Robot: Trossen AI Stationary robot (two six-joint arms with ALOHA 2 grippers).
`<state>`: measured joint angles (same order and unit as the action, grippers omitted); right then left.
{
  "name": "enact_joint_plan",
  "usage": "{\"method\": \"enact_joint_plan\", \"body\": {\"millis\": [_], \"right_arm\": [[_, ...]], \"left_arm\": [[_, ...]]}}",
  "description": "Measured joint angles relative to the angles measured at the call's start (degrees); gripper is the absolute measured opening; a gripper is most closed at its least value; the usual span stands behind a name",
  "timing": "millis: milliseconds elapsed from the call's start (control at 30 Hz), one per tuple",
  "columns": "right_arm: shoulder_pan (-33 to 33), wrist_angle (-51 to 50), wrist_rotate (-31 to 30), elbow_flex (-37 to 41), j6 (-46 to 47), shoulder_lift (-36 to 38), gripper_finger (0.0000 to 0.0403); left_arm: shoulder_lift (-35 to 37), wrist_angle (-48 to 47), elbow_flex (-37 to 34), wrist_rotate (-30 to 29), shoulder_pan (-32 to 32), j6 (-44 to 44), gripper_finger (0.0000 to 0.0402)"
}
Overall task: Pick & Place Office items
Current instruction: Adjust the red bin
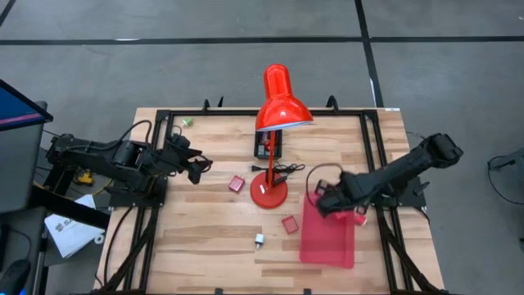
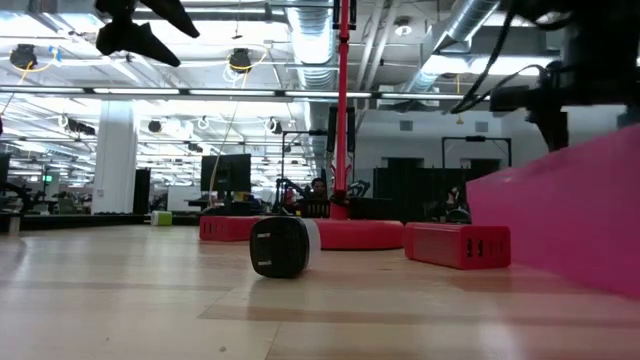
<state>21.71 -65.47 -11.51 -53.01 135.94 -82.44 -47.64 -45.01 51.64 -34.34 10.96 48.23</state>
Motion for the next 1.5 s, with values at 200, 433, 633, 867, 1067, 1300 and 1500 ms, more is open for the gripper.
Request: {"method": "enact_joint_plan", "body": {"millis": [200, 433, 633, 867, 1067, 1300, 1500], "right_arm": [[-2.6, -7.7, -5.6, -1.8, 0.0, 2.9, 0.0173], [2.4, -0.1, -8.1, -1.9, -1.7, 1.2, 0.0162], [2.9, 2.1, -13.0, -1.8, -1.6, -3.5, 0.0153], [-2.8, 1.6, -17.5, -0.8, -2.2, -3.8, 0.0143], [-7.3, 7.0, -16.9, 4.4, -3.6, -3.7, 0.0137], [-6.5, 23.2, -10.8, 9.2, -12.2, -4.0, 0.013], [0.8, 23.2, -9.3, 8.6, -6.5, -3.8, 0.0122]], "left_arm": [[0.0, 0.0, 0.0, 3.3, 0.0, 0.0, 0.0285], [0.0, 0.0, 0.0, 3.3, -0.7, 0.0, 0.0285], [0.0, 0.7, 0.0, 3.3, -2.1, 0.0, 0.0285], [0.0, 3.8, 0.0, 5.1, -2.1, 0.0, 0.0285], [0.0, 6.0, 0.0, 6.0, -2.1, 0.1, 0.0285], [0.0, 6.6, 0.0, 6.9, -2.1, 0.0, 0.0285], [0.0, 6.6, 0.0, 7.4, -2.0, 0.0, 0.0285]]}}
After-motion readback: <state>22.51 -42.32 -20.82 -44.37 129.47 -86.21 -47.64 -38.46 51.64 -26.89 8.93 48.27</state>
